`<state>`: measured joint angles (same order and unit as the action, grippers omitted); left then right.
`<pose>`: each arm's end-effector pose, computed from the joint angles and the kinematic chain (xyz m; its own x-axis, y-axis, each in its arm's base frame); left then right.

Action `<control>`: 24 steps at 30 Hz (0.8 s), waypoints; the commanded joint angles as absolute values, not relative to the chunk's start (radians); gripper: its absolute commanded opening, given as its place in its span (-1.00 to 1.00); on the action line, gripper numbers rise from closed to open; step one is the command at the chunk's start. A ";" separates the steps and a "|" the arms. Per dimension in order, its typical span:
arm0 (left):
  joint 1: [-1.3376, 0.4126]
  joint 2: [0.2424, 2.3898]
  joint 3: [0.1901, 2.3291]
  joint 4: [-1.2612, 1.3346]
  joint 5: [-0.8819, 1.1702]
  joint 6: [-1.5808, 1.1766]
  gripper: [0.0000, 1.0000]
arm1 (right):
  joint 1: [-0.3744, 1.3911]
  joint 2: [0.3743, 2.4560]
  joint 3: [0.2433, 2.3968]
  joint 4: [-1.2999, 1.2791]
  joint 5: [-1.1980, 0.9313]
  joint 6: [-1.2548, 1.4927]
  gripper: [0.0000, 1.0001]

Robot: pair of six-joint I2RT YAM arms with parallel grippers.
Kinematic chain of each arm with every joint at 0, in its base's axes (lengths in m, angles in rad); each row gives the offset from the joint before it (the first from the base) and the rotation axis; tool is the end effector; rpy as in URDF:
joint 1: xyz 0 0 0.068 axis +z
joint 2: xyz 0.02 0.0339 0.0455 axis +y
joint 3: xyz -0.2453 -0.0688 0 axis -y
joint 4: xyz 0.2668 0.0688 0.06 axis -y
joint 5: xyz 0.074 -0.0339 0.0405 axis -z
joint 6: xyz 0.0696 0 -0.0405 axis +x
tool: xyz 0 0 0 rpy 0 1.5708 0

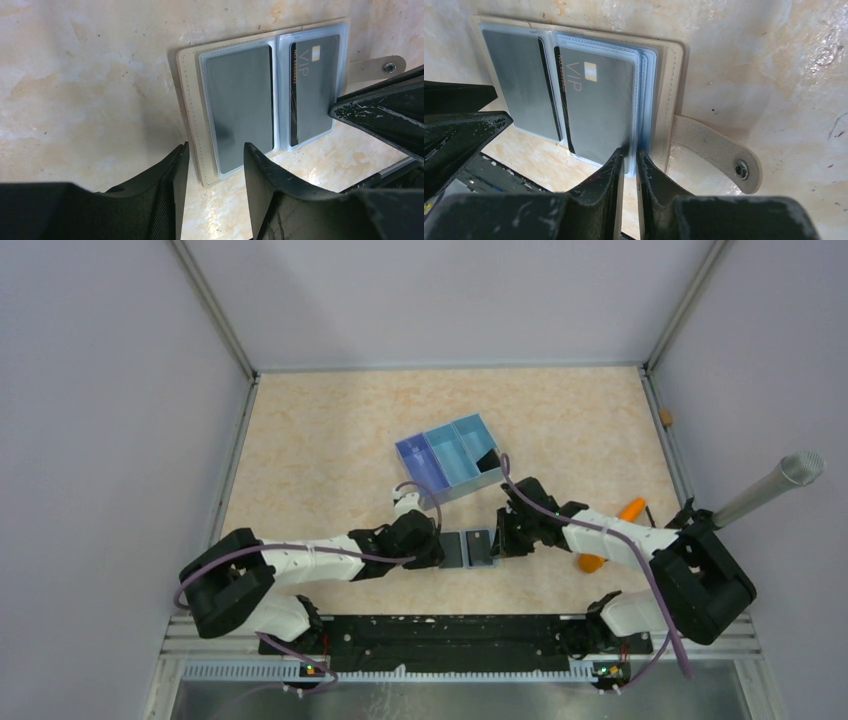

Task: Put the credit cards into the card holder
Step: Insert the credit card into the card holder.

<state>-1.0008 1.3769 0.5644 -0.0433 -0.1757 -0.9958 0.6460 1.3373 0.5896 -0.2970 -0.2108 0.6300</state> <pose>0.1685 -0.2403 0.0941 -0.8653 -0.1811 -0.4673 0.0752 0.8749 -0.4784 0.2076 0.1748 0.0919 -0.9542 0.0021 -0.2992 -0.1366 0.8865 0.4421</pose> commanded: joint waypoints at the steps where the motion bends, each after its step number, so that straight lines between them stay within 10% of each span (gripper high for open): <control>1: -0.997 1.405 0.564 -0.043 -0.161 -0.990 -0.04 | 0.664 1.299 0.608 -0.305 -0.207 0.647 -0.73; 24: -0.997 1.425 0.567 -0.029 -0.140 -0.983 -0.09 | 0.676 1.316 0.638 -0.384 -0.124 0.666 -0.70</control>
<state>-0.9977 1.4010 0.5667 0.0002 -0.1490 -0.9955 0.6613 1.3106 0.6121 -0.3698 -0.1589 0.6506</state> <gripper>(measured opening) 0.454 0.142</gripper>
